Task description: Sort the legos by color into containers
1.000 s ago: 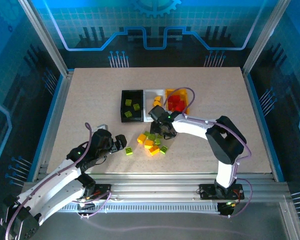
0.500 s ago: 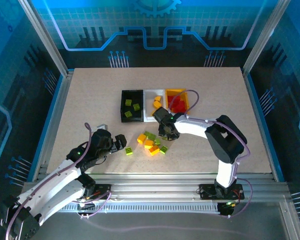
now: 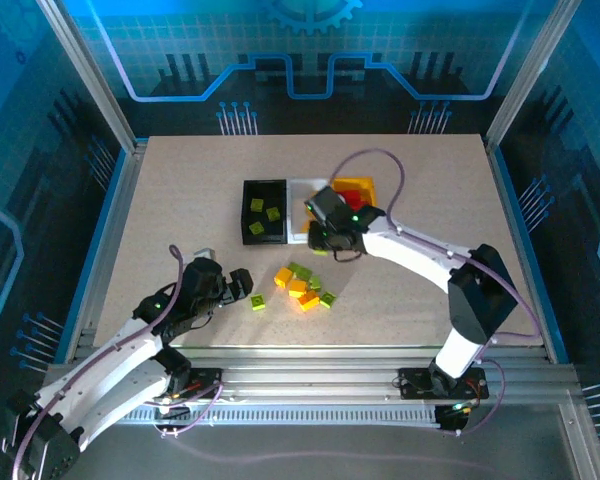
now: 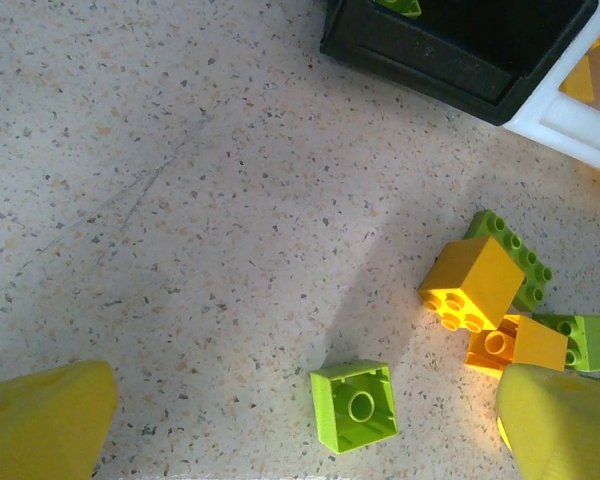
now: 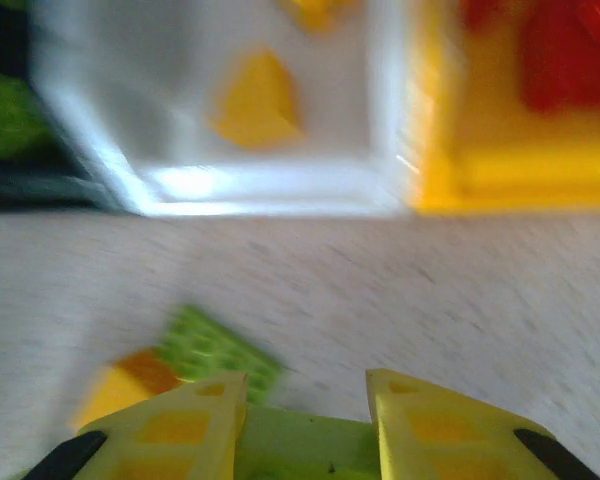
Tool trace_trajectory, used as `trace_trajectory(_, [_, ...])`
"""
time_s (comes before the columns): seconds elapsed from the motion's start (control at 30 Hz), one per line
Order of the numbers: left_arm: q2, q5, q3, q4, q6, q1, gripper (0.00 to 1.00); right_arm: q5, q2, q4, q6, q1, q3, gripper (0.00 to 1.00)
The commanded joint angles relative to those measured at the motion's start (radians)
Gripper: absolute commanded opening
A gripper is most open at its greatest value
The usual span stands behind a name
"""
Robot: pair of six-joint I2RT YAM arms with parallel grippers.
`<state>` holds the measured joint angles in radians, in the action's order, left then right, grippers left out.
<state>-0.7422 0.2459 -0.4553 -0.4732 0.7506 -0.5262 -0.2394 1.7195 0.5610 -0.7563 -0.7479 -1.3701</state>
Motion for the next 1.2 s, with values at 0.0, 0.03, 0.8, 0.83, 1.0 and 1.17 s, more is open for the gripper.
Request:
trace_trajectory(0.0, [-0.018,-0.002,0.006,-0.001,-0.009,0.009,0.99,0.012,0.146,0.019,0.132,-0.035,-0.192,0.28])
trace_trajectory(0.03, [-0.024,-0.006,0.005,-0.001,-0.008,0.008,0.99,-0.003,0.198,0.024,0.152,-0.036,-0.255,0.28])
trace_trajectory(0.8, [-0.284,-0.154,-0.034,0.141,-0.087,-0.009,0.96,0.03,0.411,-0.027,0.211,-0.009,-0.634,0.71])
trace_trajectory(0.83, [-0.318,-0.154,-0.046,0.149,-0.091,-0.022,0.96,0.03,0.365,-0.054,0.206,-0.006,-0.568,0.71])
trace_trajectory(1.0, [-0.487,-0.102,-0.105,0.16,-0.096,-0.088,0.9,0.039,0.187,-0.154,0.183,0.012,-0.291,0.72])
trace_trajectory(1.17, [-0.6,-0.106,-0.128,0.188,-0.092,-0.118,0.8,0.024,0.043,-0.208,0.172,0.017,-0.094,0.72])
